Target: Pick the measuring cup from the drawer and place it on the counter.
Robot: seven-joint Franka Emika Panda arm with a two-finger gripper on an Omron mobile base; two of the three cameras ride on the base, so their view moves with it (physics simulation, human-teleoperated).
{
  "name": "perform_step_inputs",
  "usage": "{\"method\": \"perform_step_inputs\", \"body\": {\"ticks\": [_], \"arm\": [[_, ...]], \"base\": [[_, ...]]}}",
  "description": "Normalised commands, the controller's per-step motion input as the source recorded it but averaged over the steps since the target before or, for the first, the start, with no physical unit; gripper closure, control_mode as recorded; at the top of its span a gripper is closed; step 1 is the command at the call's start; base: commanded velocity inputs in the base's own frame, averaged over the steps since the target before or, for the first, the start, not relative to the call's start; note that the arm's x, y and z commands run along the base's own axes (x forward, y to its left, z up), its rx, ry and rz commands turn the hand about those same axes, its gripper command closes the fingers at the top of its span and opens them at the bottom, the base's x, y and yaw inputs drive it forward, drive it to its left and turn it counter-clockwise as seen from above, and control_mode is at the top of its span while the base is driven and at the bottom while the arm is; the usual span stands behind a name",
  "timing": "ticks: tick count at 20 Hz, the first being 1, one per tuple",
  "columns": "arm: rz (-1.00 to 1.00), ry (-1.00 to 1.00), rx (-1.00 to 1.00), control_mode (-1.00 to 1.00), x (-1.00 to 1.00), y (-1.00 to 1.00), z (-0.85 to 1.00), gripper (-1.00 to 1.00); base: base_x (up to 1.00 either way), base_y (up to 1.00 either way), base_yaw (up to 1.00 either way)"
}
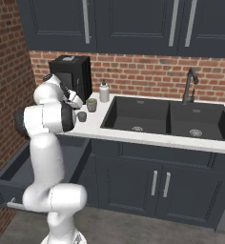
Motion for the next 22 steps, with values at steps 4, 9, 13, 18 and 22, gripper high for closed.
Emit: {"method": "perform_step_inputs", "body": {"ticks": [4,9,13,18,22], "arm": [[0.03,-0.24,0.00,-1.00,-1.00,-0.18,0.00,-1.00],[0.07,-0.26,0.00,-1.00,-1.00,-0.05,0.35,-1.00],[0.07,-0.24,0.00,-1.00,-1.00,0.00,0.84,-1.00],[0.08,-0.24,0.00,-1.00,-1.00,0.00,1.00,-1.00],[0.09,-0.19,0.00,-1.00,-1.00,0.00,1.00,-1.00]], "base": [[0.00,0.00,0.00],[0.00,0.00,0.00],[0.00,0.00,0.00],[0.00,0.00,0.00],[0.00,0.00,0.00]]}}
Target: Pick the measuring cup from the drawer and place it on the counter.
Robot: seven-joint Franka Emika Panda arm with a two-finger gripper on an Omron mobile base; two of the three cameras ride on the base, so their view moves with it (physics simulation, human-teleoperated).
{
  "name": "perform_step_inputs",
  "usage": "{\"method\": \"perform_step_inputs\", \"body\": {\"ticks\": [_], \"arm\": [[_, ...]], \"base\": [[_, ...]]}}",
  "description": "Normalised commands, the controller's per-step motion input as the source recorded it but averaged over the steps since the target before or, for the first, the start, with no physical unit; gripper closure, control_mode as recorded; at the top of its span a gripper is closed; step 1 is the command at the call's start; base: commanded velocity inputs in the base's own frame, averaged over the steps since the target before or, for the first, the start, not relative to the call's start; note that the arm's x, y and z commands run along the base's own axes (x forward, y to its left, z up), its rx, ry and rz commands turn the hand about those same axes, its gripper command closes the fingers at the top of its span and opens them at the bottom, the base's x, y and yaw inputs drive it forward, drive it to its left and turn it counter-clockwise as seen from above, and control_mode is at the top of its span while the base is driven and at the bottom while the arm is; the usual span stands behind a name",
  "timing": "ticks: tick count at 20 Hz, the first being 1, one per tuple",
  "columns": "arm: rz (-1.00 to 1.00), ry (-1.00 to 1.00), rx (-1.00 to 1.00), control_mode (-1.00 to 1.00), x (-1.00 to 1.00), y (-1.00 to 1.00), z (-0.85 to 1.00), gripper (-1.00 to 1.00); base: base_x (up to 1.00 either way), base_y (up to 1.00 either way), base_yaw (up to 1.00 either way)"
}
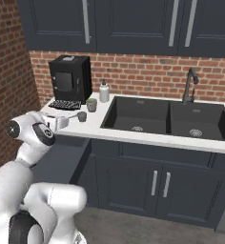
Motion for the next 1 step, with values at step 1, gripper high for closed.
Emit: {"method": "perform_step_inputs", "body": {"ticks": [1], "arm": [[0.08,-0.11,0.00,-1.00,-1.00,0.00,1.00,-1.00]], "base": [[0.00,0.00,0.00]]}}
